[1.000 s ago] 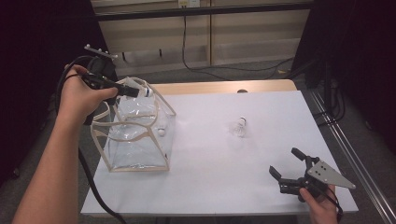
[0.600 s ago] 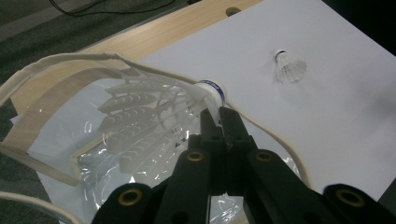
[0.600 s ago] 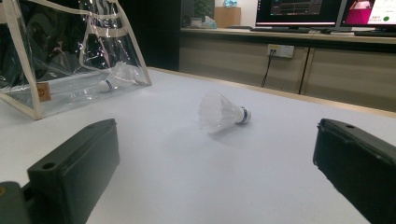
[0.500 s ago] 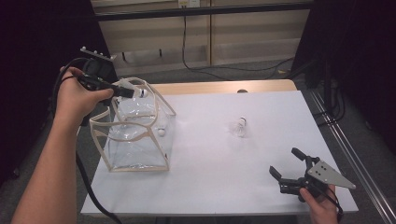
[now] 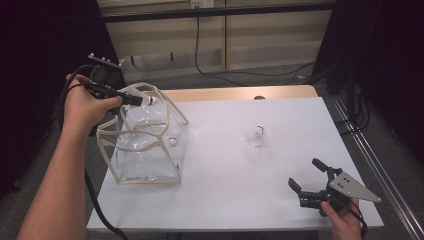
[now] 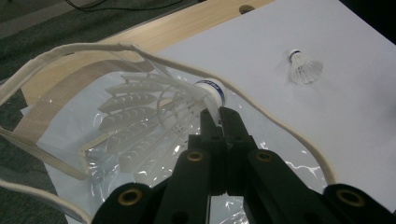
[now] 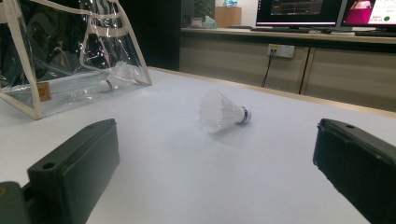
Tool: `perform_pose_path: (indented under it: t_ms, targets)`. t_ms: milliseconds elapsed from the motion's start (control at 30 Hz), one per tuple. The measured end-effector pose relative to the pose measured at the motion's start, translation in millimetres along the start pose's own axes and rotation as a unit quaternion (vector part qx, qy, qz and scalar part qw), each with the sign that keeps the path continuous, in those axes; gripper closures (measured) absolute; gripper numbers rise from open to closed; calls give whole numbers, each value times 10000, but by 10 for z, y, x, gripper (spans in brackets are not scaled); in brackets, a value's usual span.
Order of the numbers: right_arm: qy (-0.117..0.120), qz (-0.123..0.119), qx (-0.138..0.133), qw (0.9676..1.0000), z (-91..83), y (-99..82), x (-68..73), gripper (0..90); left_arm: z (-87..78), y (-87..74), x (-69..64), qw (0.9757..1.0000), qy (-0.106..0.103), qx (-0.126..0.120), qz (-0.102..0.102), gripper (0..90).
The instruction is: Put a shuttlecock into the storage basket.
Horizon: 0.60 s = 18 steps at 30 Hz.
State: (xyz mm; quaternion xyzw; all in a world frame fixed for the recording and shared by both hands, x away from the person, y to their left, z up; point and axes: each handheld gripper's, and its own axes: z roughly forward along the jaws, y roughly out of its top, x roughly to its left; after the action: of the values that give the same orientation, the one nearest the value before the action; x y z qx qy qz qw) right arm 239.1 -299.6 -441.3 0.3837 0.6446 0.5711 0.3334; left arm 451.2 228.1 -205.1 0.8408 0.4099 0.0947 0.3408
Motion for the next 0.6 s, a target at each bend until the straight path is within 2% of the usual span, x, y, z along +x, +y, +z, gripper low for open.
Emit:
perform_pose_path:
  t_ms: [233, 367, 600]
  targets:
    - [-21, 20, -12, 10000, -1, -1, -1, 2, 48, -22, 20, 9999, -2, -42, -138, 900]
    - [2, -4, -1, 10000, -2, 0, 0, 2, 63, -36, 33, 9997, 75, -48, -216, 900]
    - [-15, -3, -17, 10000, -1, -1, -1, 2, 91, -57, 65, 9996, 83, -33, -271, 900]
